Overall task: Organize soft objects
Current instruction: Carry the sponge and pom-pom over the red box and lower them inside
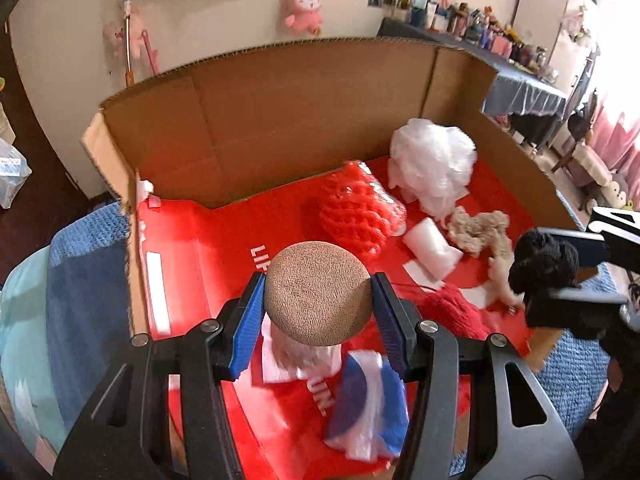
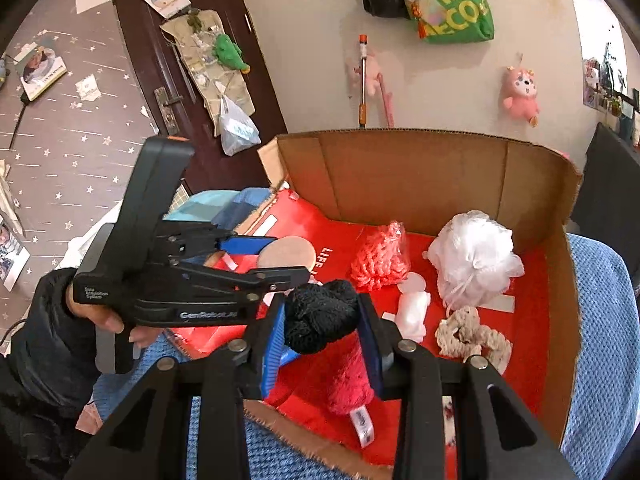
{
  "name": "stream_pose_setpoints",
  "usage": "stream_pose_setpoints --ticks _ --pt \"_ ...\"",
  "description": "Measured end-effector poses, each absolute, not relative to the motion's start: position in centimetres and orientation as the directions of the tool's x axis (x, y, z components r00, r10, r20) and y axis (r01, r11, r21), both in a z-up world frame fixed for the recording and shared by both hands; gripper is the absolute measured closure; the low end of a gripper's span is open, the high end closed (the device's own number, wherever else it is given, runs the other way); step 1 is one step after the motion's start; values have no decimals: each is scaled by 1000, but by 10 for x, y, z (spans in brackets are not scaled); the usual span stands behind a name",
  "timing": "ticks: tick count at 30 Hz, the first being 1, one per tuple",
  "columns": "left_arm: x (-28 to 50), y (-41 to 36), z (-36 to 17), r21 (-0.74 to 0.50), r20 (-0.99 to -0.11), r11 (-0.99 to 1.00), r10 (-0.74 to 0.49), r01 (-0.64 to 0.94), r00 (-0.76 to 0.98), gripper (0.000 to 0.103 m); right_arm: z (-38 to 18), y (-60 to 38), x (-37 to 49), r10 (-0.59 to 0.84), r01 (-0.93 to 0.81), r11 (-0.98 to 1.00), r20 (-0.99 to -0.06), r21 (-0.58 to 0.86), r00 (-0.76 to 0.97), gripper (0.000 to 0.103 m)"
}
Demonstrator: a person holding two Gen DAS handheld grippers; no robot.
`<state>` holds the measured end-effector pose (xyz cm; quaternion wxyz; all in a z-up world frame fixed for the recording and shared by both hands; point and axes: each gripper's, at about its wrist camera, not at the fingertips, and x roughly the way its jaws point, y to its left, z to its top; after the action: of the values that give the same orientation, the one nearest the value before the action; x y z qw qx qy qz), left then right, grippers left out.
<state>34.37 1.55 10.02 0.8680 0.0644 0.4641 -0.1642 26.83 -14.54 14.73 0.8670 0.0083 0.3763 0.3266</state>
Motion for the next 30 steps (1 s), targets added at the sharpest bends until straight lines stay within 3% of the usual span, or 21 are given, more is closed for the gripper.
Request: stream_pose_setpoints --ticks 14,30 --pt "389 24 66 -29 -885 964 -148 266 441 53 100 -112 328 454 -541 819 -791 190 409 66" --pt "411 35 47 -27 -905 973 -121 228 408 52 83 -88 349 453 -563 799 -827 211 334 65"
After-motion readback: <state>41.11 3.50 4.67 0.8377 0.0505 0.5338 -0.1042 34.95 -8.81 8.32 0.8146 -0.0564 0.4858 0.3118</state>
